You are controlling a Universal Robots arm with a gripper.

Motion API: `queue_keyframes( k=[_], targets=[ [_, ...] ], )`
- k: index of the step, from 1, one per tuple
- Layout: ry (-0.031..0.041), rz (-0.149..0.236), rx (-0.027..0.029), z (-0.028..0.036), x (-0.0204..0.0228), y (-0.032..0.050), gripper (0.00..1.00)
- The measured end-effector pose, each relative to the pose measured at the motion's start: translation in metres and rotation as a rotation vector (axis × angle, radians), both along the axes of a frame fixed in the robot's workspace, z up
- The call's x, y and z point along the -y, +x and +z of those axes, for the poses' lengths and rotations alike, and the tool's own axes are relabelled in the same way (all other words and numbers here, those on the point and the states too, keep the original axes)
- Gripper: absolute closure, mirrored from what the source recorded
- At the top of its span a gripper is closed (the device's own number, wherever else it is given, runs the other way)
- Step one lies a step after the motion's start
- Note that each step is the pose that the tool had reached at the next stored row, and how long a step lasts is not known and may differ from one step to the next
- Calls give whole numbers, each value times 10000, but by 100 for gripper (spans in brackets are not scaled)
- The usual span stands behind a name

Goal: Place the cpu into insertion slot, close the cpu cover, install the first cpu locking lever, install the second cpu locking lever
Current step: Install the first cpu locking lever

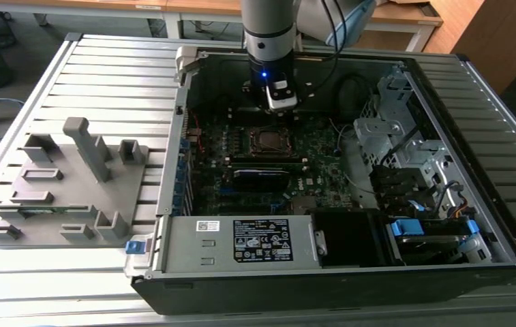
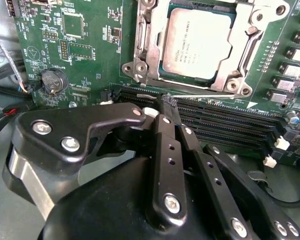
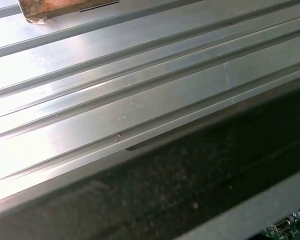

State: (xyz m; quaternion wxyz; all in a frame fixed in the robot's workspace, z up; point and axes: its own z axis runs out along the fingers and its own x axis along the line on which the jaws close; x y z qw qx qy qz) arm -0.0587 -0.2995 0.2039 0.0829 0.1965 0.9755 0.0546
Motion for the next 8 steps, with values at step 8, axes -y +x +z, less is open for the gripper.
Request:
queue_keyframes(
  k=[8],
  targets=[
    [-1,1,37,-3,1,-34,89]
  ],
)
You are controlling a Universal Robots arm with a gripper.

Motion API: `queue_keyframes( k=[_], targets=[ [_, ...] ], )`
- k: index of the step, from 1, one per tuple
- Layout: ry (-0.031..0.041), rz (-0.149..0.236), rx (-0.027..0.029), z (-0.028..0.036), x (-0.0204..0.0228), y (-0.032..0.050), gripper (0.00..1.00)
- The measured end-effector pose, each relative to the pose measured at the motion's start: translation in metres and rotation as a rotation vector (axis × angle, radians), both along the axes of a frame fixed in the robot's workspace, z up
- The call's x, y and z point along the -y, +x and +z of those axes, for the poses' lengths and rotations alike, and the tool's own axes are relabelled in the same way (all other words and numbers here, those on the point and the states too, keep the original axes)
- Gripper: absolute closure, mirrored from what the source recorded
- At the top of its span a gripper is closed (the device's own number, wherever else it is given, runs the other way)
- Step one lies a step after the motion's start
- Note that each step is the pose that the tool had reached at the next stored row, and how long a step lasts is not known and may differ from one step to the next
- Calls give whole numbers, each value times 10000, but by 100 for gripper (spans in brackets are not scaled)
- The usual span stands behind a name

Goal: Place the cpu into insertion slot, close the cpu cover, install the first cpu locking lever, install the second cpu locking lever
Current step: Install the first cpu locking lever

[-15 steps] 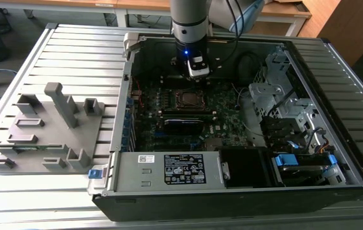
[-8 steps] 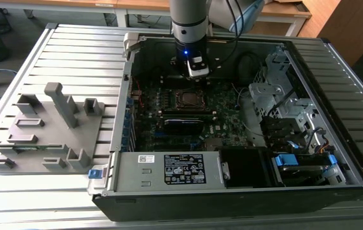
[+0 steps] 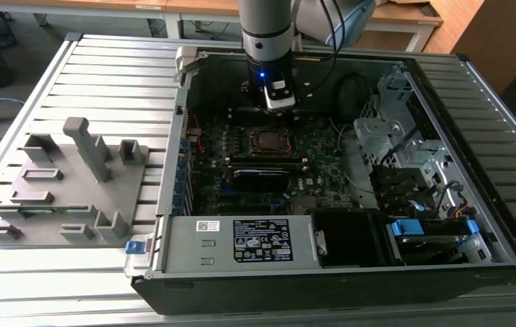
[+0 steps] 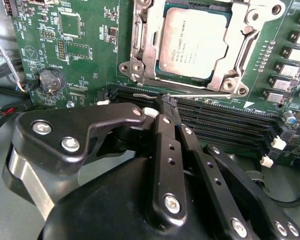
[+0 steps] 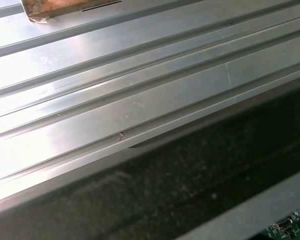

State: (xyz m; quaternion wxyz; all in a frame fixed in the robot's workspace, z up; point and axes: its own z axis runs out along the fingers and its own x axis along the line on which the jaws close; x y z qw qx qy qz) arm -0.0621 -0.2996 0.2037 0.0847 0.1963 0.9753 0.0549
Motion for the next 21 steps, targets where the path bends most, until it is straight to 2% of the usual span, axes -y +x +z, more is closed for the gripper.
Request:
queue_keyframes(
  k=[9,21],
  targets=[
    [19,1,7,-8,0,0,89],
    [-74,0,10,-18,5,32,89]
  ],
)
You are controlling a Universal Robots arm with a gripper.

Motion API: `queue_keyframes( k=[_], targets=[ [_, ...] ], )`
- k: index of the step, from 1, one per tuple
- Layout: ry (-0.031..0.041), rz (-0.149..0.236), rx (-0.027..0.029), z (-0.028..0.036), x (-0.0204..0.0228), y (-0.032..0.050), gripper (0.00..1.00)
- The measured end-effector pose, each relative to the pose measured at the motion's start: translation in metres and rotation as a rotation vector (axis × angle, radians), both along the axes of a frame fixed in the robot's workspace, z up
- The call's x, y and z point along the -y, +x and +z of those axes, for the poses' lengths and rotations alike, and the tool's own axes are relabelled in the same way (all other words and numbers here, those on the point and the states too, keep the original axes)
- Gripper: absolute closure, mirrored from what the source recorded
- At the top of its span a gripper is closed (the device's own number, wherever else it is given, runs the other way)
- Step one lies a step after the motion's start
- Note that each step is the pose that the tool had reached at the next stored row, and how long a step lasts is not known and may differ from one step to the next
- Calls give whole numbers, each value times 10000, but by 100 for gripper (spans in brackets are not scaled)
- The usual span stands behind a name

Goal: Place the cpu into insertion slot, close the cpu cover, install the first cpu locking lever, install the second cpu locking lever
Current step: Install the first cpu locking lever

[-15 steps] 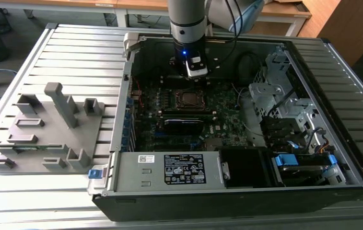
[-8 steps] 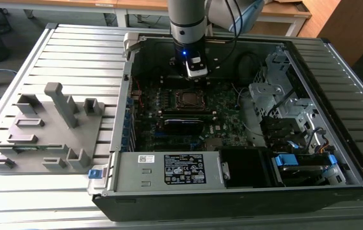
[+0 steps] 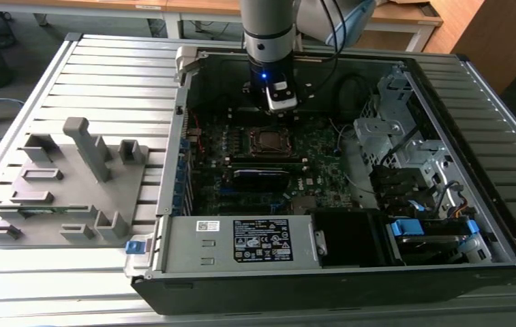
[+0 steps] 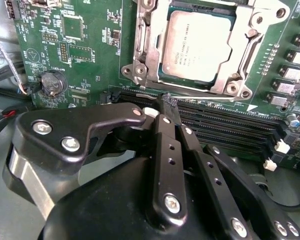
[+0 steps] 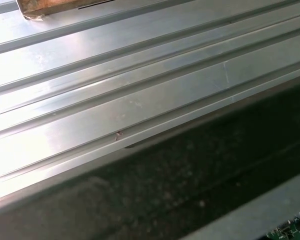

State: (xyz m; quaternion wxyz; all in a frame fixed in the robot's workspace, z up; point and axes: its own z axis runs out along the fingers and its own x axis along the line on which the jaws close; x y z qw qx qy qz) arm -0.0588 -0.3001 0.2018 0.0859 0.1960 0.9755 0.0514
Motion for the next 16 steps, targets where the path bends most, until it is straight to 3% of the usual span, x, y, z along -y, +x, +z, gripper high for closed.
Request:
queue_keyframes(
  k=[16],
  targets=[
    [-4,0,5,-3,-25,-11,89]
  ],
)
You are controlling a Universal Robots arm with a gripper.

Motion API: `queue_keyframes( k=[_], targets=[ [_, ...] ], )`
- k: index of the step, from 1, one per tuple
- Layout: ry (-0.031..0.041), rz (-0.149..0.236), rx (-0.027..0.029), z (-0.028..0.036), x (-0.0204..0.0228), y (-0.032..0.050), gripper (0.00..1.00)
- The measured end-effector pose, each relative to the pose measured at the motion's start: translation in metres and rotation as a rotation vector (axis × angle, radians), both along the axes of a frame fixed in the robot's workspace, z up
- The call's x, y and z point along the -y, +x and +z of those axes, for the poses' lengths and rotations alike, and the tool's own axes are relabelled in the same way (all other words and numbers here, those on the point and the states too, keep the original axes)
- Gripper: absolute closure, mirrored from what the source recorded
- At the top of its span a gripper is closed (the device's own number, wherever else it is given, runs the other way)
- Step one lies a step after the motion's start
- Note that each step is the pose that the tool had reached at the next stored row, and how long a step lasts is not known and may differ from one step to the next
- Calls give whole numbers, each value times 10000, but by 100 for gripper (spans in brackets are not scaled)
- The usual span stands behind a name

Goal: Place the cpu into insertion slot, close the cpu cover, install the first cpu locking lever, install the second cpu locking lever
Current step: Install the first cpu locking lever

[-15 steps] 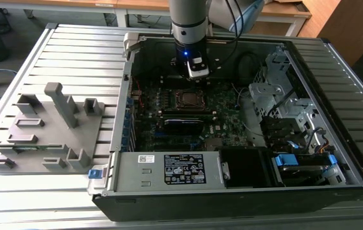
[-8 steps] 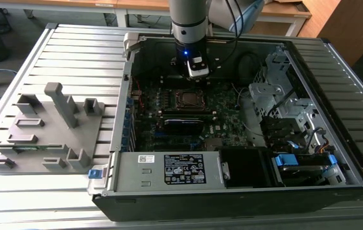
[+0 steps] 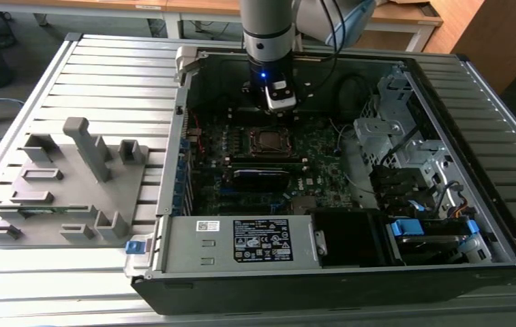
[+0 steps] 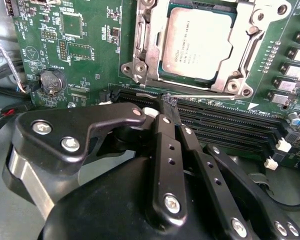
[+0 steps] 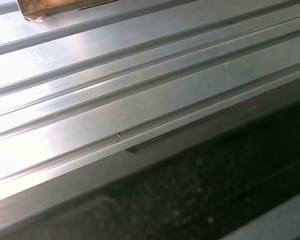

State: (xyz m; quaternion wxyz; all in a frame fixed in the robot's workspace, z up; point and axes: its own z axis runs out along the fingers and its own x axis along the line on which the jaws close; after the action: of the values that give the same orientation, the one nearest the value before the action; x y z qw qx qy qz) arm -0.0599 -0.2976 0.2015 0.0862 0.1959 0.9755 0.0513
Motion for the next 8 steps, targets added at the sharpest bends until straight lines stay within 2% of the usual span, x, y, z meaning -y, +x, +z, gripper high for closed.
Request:
queue_keyframes(
  k=[8],
  targets=[
    [-18,0,3,-20,-2,-6,89]
  ],
)
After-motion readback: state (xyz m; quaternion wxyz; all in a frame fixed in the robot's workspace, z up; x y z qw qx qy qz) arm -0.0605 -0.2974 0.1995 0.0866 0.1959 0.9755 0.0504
